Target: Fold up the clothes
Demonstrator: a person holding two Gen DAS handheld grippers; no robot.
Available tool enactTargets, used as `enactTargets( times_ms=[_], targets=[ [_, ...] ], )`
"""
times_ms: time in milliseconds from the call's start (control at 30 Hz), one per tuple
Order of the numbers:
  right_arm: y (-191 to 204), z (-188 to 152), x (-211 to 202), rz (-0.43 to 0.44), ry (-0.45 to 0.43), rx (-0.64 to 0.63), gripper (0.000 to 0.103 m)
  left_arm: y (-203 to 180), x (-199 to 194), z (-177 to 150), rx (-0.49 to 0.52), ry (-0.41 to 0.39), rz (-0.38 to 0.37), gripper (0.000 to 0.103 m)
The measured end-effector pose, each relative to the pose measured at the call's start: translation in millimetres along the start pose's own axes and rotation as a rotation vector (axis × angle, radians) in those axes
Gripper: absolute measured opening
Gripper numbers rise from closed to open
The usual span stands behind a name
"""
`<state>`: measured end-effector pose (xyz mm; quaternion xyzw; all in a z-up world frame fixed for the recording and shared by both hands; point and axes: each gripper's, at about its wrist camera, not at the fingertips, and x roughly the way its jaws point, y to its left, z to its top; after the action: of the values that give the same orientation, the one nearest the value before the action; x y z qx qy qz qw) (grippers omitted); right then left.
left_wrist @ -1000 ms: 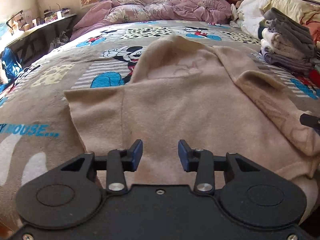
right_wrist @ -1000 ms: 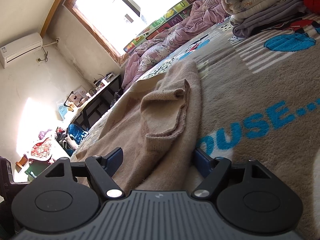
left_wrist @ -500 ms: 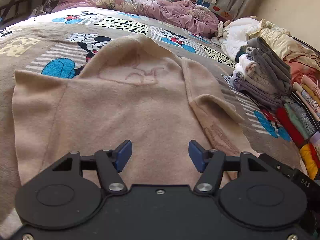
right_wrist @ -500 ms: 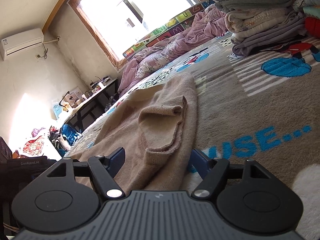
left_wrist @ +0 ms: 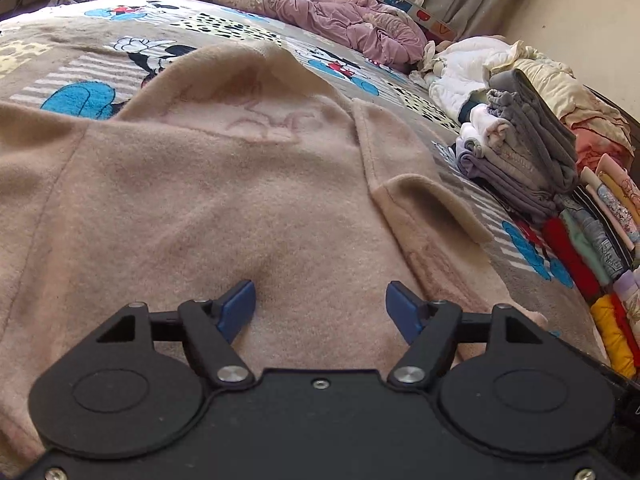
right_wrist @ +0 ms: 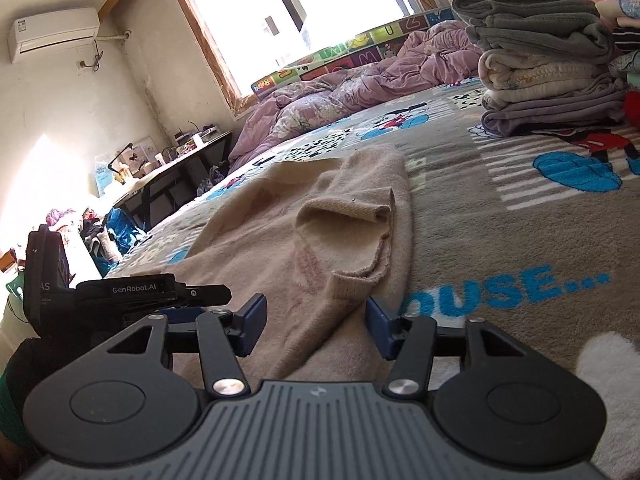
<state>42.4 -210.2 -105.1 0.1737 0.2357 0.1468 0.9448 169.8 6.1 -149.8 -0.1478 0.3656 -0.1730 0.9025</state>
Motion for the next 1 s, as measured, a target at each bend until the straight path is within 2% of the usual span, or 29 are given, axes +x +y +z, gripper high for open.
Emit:
enactTargets(
  times_ms=[67,200,333,400,500,533,567,600,667,767,833,900,933,1000],
  targets=[
    [8.9,3.9,1.2,-0.028,0.006,-0.047,0.051,0.3,0.0,0.7,-0.004,0.002,-0.002,0.072],
    [0.9,9.7,11.4,-0.067,0.063,0.071,0.047,0.9,0.1,2.0,-0.013,0.007,-0.007,0.072],
    [5.8,13.1,20.9,-0.035,0.097,0.091,0.047,1.6,0.1,3.4,-0.022,0.011,-0.012,0.073],
    [10.5,15.0,33.0,-0.051,0.112,0.065,0.047,1.9,0.2,4.1,-0.027,0.014,-0.015,0.073],
    [7.5,18.4,53.7,-0.054,0.121,0.094,0.047,1.7,0.6,3.4,-0.020,0.013,-0.016,0.073],
    [5.6,19.3,60.3,-0.057,0.120,0.104,0.044,1.7,0.8,3.1,-0.016,0.013,-0.015,0.073],
    [3.0,19.9,64.7,-0.051,0.115,0.113,0.033,1.7,0.9,2.9,-0.015,0.013,-0.016,0.073],
    [0.5,21.4,62.7,-0.048,0.099,0.125,0.017,1.9,0.9,3.0,-0.015,0.013,-0.016,0.073],
    [-4.9,24.6,57.2,-0.043,0.064,0.149,0.015,2.4,1.0,3.2,-0.015,0.013,-0.019,0.073],
    [-22.6,35.8,21.0,-0.055,-0.060,0.223,0.014,3.1,1.2,3.6,-0.018,0.014,-0.021,0.073],
    [-44.3,38.7,-13.4,-0.120,-0.164,0.307,0.014,2.3,1.6,3.9,-0.016,0.016,-0.021,0.073],
    [-67.6,31.3,-36.0,-0.253,-0.203,0.342,0.014,1.4,2.1,4.2,-0.014,0.017,-0.021,0.074],
    [-79.6,27.2,-44.8,-0.313,-0.209,0.359,0.014,1.0,2.3,4.4,-0.013,0.018,-0.021,0.075],
    [-104.9,14.4,-39.0,-0.341,-0.109,0.416,0.019,0.1,2.7,4.6,-0.010,0.019,-0.020,0.077]
  ],
)
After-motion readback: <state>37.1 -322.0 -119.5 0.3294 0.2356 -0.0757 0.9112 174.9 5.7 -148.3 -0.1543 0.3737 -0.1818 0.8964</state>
